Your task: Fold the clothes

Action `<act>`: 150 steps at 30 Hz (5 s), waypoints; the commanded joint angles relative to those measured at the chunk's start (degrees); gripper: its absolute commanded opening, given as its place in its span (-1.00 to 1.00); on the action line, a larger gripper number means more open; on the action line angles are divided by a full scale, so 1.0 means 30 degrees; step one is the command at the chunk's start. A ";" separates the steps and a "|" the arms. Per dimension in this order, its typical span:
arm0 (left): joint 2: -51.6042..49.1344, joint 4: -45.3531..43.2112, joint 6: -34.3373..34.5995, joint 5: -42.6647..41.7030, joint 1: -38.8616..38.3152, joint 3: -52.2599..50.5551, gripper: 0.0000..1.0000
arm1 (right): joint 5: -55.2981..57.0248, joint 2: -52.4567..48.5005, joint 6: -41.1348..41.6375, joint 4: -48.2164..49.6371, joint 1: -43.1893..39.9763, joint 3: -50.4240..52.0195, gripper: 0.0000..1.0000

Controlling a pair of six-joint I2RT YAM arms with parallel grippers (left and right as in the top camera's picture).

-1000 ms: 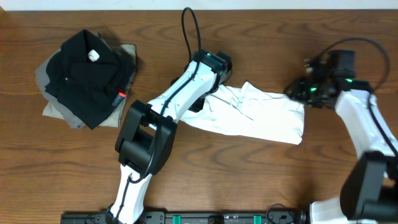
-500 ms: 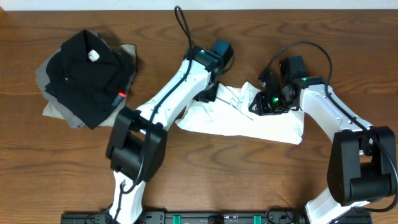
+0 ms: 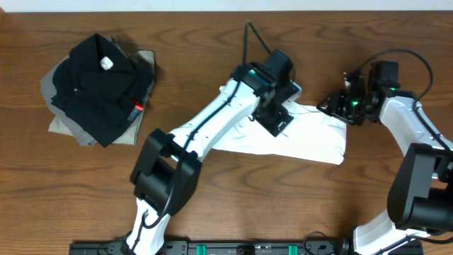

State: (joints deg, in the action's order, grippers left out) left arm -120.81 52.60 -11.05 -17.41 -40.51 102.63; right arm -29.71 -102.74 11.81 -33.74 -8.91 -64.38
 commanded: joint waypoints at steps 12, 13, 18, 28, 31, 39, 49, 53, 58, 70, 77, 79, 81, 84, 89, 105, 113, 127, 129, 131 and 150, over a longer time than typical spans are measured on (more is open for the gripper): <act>-0.2317 0.0299 -0.1523 -0.0328 0.0066 -0.0007 -0.63 | -0.1231 0.0087 -0.0029 -0.0328 -0.0007 -0.0291 -0.09; -0.2193 0.0474 -0.1523 -0.0321 0.0066 -0.0007 -0.78 | -0.1180 0.0087 -0.0029 -0.0321 -0.0007 -0.0291 -0.09; -0.1406 0.1719 -0.0474 0.1188 0.0087 -0.0007 -0.88 | -0.1158 0.0087 -0.0029 -0.0131 -0.0007 -0.0291 -0.10; -0.1056 0.5100 -0.0175 0.3898 0.0087 -0.0007 -0.76 | -0.0590 0.0087 -0.0029 -0.0095 -0.0007 -0.0291 -0.10; -0.1056 0.5195 0.0583 0.4226 0.0087 -0.0007 -0.88 | -0.0583 0.0087 -0.0036 -0.0066 -0.0007 -0.0291 -0.10; -0.1056 0.3053 0.1894 0.0459 -0.0481 -0.0007 -0.37 | -0.0095 0.0087 -0.0036 -0.0044 -0.0007 -0.0291 -0.04; -0.1137 0.0634 0.1858 0.5406 -0.2652 -0.0015 -0.03 | -0.0087 0.0087 -0.0029 0.0117 -0.0007 -0.0291 0.01; -0.1188 0.0160 0.1858 0.6397 -0.3381 -0.0066 -0.13 | -0.0095 0.0087 -0.0029 0.0109 -0.0007 -0.0291 0.00; -0.1188 0.0226 0.1858 0.7031 -0.3555 -0.0270 -0.31 | -0.0095 0.0087 -0.0029 0.0102 -0.0015 -0.0291 0.01; -0.1188 0.2601 0.1894 0.9661 -0.3468 -0.1362 -0.88 | -0.0095 0.0087 -0.0029 0.0109 -0.0015 -0.0291 -0.02; -0.1173 0.5056 0.3898 1.1198 -0.2907 -0.1355 -0.88 | -0.0087 0.0087 -0.0036 0.0117 -0.0029 -0.0291 -0.02; -0.1173 0.5931 0.4459 1.1198 -0.2630 -0.1355 -0.88 | -0.0087 0.0087 -0.0044 0.0124 -0.0029 -0.0291 -0.02; -0.1158 0.6849 0.5107 1.1205 -0.2259 -0.1355 -0.88 | -0.0080 0.0087 -0.0044 0.0182 -0.0029 -0.0291 -0.02; -0.1020 0.8029 0.6535 1.2116 -0.1581 -0.1355 -0.88 | -0.0015 0.0087 -0.0044 0.0255 -0.0029 -0.0291 -0.01; 0.0168 0.7111 0.5858 1.1868 -0.1056 -0.1348 -0.84 | -0.0015 0.0087 -0.0036 0.0372 -0.0029 -0.0291 -0.01; -0.1202 -0.0532 0.1967 0.3453 -0.3075 -0.1355 -0.52 | -0.0029 0.0087 -0.0022 0.0452 -0.0044 -0.0291 0.01; -0.1392 0.1377 0.2572 0.8029 -0.2477 -0.1355 -0.88 | -0.0029 0.0087 -0.0029 0.0459 -0.0044 -0.0291 0.00; -0.1377 0.6623 0.6178 1.0331 0.0627 -0.1362 -0.88 | -0.0015 0.0087 -0.0036 0.0488 -0.0066 -0.0291 -0.01; -0.1275 0.6666 0.6222 1.0324 0.0845 -0.1348 -0.88 | -0.0007 0.0087 -0.0036 0.0510 -0.0066 -0.0291 0.00; -0.0998 0.6098 0.6025 1.0134 0.0867 -0.1326 -0.88 | 0.0000 0.0087 -0.0036 0.0605 -0.0066 -0.0291 0.00; -0.0517 0.0510 0.4197 0.2798 0.0605 -0.1348 -0.02 | -0.0022 0.0087 -0.0029 0.0692 -0.0080 -0.0291 0.02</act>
State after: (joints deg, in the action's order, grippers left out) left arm -124.18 53.54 1.48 -6.57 -38.68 98.61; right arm -29.76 -102.74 11.77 -31.68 -9.13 -64.45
